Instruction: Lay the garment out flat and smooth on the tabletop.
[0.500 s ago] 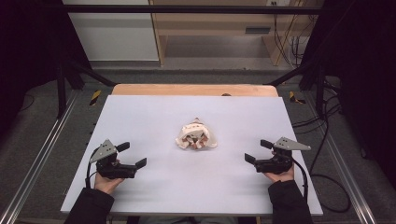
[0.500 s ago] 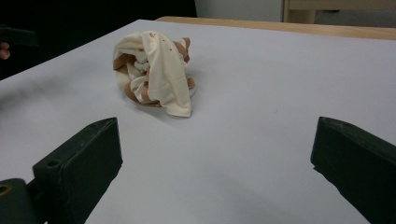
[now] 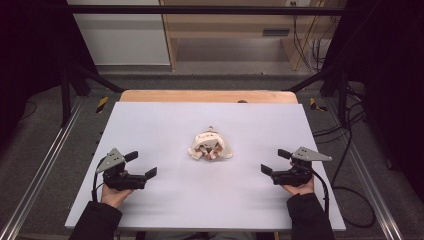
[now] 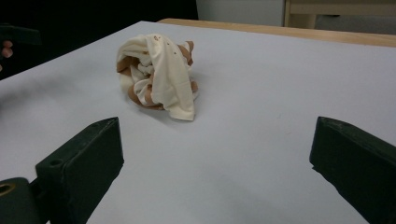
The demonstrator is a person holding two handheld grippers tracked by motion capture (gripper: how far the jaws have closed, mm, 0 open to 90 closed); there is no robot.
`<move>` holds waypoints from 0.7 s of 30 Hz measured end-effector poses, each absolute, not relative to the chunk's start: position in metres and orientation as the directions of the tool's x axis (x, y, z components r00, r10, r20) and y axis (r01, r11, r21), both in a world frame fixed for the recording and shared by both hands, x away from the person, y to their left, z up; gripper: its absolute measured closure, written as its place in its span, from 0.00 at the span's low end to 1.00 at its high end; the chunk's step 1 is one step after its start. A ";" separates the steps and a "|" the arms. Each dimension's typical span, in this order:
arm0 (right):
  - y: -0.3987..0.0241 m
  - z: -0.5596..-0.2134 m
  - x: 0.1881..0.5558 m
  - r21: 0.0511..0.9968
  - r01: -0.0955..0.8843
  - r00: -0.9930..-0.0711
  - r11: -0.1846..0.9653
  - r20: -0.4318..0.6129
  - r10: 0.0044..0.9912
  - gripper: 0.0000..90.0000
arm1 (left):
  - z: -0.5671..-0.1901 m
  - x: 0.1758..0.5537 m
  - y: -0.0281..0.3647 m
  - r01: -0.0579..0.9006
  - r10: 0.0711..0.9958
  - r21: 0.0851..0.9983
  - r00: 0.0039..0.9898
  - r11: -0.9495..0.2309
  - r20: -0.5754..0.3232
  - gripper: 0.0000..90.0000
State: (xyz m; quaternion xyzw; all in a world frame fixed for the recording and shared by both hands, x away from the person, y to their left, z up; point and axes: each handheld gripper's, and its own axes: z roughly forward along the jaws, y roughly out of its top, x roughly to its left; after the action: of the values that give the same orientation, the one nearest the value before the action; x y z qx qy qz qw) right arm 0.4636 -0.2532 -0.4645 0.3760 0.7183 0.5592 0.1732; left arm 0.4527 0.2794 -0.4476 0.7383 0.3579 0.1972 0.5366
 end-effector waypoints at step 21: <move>-0.210 -0.458 0.473 0.922 0.358 -0.692 0.148 0.156 0.705 0.04 | -0.440 0.466 0.246 0.354 0.768 0.923 0.630 -0.153 -0.114 0.00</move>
State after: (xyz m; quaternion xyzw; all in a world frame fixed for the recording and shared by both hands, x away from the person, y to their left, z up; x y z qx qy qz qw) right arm 0.4732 -0.2102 -0.4583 0.3590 0.7408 0.5451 0.1591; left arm 0.4661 0.2462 -0.4405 0.7333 0.3828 0.1967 0.5263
